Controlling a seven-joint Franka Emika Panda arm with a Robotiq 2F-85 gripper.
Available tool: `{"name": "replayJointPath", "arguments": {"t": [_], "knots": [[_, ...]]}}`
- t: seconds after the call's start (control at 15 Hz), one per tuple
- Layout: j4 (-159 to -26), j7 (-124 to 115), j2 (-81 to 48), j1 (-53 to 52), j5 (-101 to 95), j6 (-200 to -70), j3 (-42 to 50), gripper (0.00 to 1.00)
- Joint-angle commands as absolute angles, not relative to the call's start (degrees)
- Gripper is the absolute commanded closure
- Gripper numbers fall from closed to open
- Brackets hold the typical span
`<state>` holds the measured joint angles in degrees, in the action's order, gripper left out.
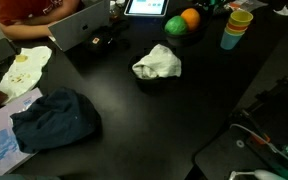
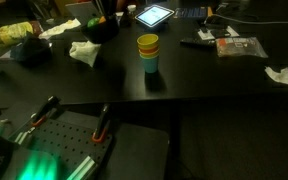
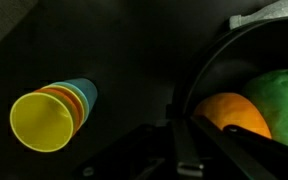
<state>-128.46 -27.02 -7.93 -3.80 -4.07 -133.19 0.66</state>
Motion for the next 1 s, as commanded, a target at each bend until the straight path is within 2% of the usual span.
{"name": "replayJointPath", "arguments": {"t": [0.0,0.93], "knots": [[-128.6,-28.3,-8.0,-4.0,-6.7,-133.9,1.1,0.97],[-121.8,-36.9,-9.9,-12.0,-29.8,-127.5,-2.7,0.97]]}}
